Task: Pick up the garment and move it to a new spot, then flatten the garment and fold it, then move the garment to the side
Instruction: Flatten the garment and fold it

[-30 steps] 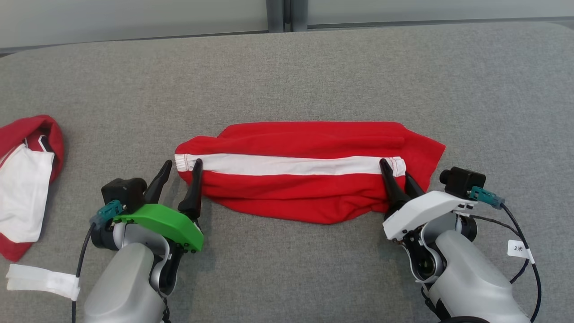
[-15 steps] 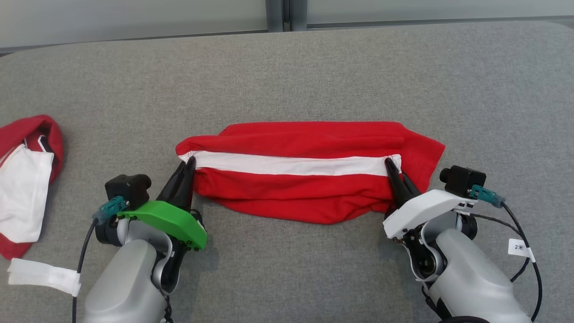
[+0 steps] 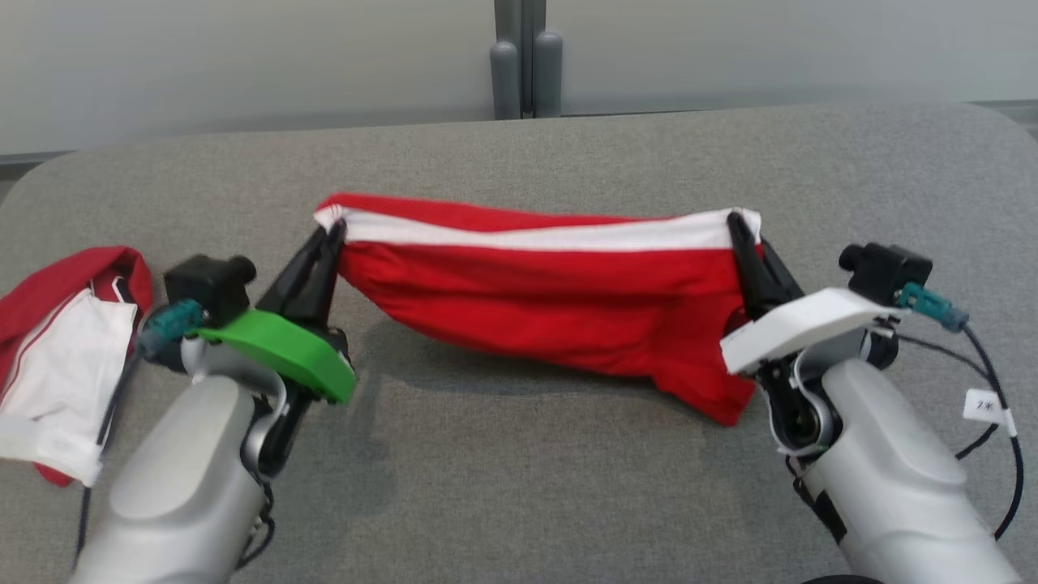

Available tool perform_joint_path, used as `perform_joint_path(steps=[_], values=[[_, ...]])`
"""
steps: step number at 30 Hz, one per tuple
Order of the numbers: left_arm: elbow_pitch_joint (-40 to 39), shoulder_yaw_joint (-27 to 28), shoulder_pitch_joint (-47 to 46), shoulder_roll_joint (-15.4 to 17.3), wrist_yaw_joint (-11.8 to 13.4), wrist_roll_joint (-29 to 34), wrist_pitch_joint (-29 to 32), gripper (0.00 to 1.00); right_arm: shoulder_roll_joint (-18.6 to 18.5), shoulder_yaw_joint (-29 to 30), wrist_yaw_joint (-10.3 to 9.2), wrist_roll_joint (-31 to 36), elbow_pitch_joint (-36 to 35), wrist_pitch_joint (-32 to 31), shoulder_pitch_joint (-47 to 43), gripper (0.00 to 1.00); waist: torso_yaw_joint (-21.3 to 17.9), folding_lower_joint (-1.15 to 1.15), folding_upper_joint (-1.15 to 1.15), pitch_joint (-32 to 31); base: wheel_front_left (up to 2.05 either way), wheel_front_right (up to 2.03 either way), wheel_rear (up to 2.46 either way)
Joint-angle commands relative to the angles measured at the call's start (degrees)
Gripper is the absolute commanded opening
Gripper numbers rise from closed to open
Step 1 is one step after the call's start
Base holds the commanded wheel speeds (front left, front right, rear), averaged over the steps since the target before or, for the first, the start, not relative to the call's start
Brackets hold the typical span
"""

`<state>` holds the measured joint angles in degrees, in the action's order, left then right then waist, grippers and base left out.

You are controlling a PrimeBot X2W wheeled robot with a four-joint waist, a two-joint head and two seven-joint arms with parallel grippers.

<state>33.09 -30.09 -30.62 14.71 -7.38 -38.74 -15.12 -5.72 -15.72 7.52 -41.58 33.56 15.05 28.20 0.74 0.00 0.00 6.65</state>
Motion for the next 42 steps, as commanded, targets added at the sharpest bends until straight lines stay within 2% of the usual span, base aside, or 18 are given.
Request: perform_joint_path(steps=[1,3,4,7,11,15,18,20,22,24,27,30,35,42], values=[[-0.69,-1.05,-4.51,2.46,-0.14,-0.82,-0.05,0.00,-1.49,-0.16,-0.05,0.93,-1.72,0.16,3.25,0.00,0.54,0.00,0.00,-2.74,0.00,0.00,0.00],[-0.50,-3.68,-10.47,5.30,-0.14,-1.53,0.01,0.00,-3.55,-0.49,-0.05,1.45,-2.61,0.15,7.58,0.00,0.58,0.00,0.00,-2.77,0.00,0.00,0.00],[-0.50,-3.68,-10.47,5.30,-0.14,-1.53,0.01,0.00,-3.55,-0.49,-0.05,1.45,-2.61,0.15,7.58,0.00,0.58,0.00,0.00,-2.77,0.00,0.00,0.00],[0.09,-7.03,-18.19,6.79,-0.14,-2.32,0.87,0.00,-6.44,-1.60,-0.07,2.88,-1.66,0.16,13.77,0.00,1.15,0.00,0.00,-0.95,0.00,0.00,0.00],[2.23,-9.83,-29.27,8.43,-0.13,-2.04,1.09,0.00,-9.18,-3.52,-0.07,5.59,1.29,-0.39,25.15,0.00,1.34,0.00,0.00,4.71,0.00,0.00,0.00],[5.03,-11.96,-40.30,7.93,-0.13,1.03,0.42,0.00,-11.29,-4.74,-0.07,9.35,6.15,-0.49,36.85,0.00,1.67,0.00,0.00,10.94,0.00,0.00,0.00],[6.33,-13.11,-47.88,7.19,-0.13,4.30,-0.08,0.00,-11.56,-4.46,-0.07,12.40,10.02,-0.17,45.02,0.00,1.79,0.00,0.00,14.78,0.00,0.00,0.00],[4.17,-10.57,-52.56,6.55,-0.12,6.81,-0.09,0.00,-11.39,-3.45,-0.07,14.46,11.66,0.10,49.97,0.00,1.69,0.00,0.00,17.29,0.00,0.00,0.00],[1.68,-7.59,-53.43,5.63,-0.13,9.00,0.03,0.00,-11.03,-1.45,-0.07,16.52,11.76,0.18,53.55,0.00,1.61,0.00,0.00,19.27,0.00,0.00,0.00],[-0.43,-4.62,-52.24,4.61,-0.13,9.71,0.01,0.00,-10.41,0.31,-0.07,18.14,11.30,0.12,54.78,0.00,1.59,0.00,0.00,20.98,0.00,0.00,0.00],[-2.25,-4.35,-47.54,3.19,-0.13,9.15,0.01,0.00,-9.95,1.87,-0.07,19.73,9.84,0.12,53.00,0.00,1.60,0.00,0.00,22.36,0.00,0.00,0.00],[-2.71,-3.96,-42.29,2.80,-0.08,6.57,-0.02,0.00,-10.06,0.08,-0.07,19.18,8.68,0.13,48.87,0.00,1.38,0.00,0.00,23.22,0.00,0.00,0.00],[-3.11,-5.43,-29.64,1.52,-0.08,1.91,-0.03,0.00,-11.60,-5.27,-0.07,12.82,3.89,0.14,37.46,0.00,1.23,0.00,0.00,23.21,0.00,0.00,0.00],[-3.16,-6.33,-10.31,-0.58,-0.08,-5.19,-0.03,0.00,-17.38,-11.36,-0.07,-1.15,-2.82,0.14,16.14,0.00,1.35,0.00,0.00,17.58,0.00,0.00,0.00]])
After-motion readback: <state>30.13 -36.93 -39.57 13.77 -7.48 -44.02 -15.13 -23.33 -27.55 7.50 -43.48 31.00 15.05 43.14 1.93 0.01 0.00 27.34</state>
